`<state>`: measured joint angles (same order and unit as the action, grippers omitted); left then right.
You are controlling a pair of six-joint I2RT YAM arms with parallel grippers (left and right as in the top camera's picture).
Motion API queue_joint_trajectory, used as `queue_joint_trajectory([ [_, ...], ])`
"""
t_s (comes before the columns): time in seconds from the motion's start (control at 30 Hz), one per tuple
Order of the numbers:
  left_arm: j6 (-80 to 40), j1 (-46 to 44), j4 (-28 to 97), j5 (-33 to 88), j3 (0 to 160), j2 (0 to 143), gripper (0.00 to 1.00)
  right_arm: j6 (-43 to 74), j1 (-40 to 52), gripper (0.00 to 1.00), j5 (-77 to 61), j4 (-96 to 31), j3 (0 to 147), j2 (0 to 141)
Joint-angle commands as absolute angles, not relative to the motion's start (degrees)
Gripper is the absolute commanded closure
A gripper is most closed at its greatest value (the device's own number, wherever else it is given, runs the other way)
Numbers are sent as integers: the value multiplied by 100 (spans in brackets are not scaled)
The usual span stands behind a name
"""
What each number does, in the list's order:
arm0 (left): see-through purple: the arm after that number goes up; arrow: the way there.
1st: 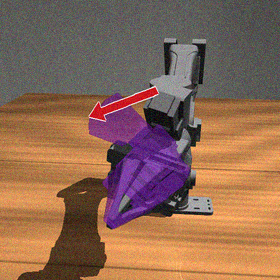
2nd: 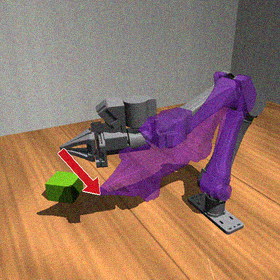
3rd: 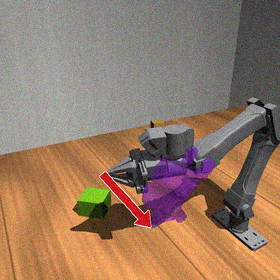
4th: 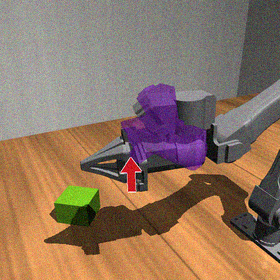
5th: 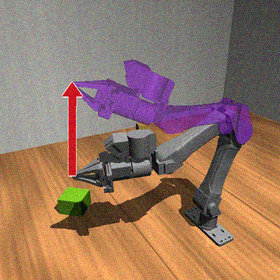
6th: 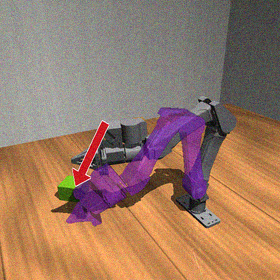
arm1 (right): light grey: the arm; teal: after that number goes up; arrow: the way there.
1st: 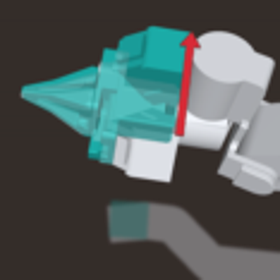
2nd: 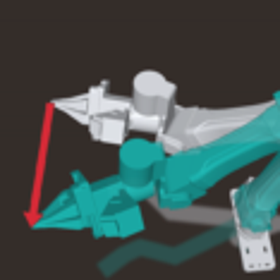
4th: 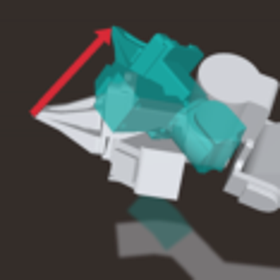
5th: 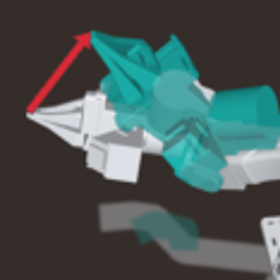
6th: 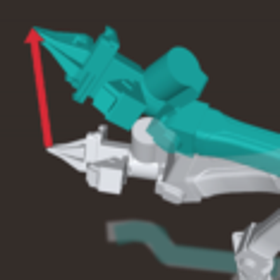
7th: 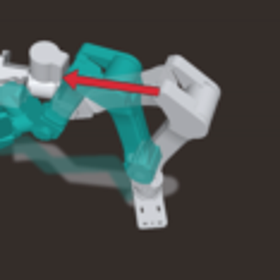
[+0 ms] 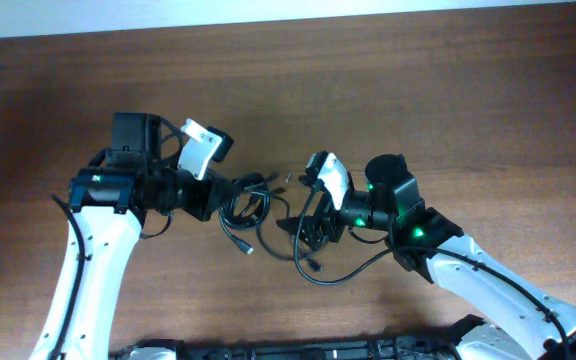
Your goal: Untangle cables
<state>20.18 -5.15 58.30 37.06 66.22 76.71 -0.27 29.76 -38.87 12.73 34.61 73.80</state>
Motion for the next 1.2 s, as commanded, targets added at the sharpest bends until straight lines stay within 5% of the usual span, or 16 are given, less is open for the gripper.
queue_joint_trajectory([
  [0.0,2532,-556,6106,4416,6659,7526,100,-276,2958,4,-4709,1693,3483,7507],
  [0.27,2714,-1479,6351,4174,6659,7526,100,-279,2961,16,-4737,1662,3481,7555],
  [0.3,2714,-1575,6340,4178,6659,7526,100,-276,2961,22,-4742,1601,3481,7623],
  [0.4,2711,-1614,6311,4176,6659,7526,100,-272,2961,71,-4908,1503,3481,7843],
  [0.47,2709,-1614,6222,4176,6659,7526,91,-252,2961,96,-5103,1500,3481,7999],
  [0.53,2709,-1608,6173,4165,6659,7526,71,-75,2958,96,-5006,1546,3483,8009],
  [0.57,2707,-1610,6136,4060,6659,7526,1,314,2958,96,-4777,1634,3483,8009],
  [0.7,1411,-1608,5623,3085,6659,7526,1,1804,2958,96,-3522,1855,3483,8009],
  [0.83,-1181,-1610,4456,2456,6659,7526,1,3371,2958,96,-2740,2609,3483,8009],
  [1.17,-3454,-1785,4475,2093,6641,7644,1,5454,2958,96,-1852,2801,3483,8009],
])
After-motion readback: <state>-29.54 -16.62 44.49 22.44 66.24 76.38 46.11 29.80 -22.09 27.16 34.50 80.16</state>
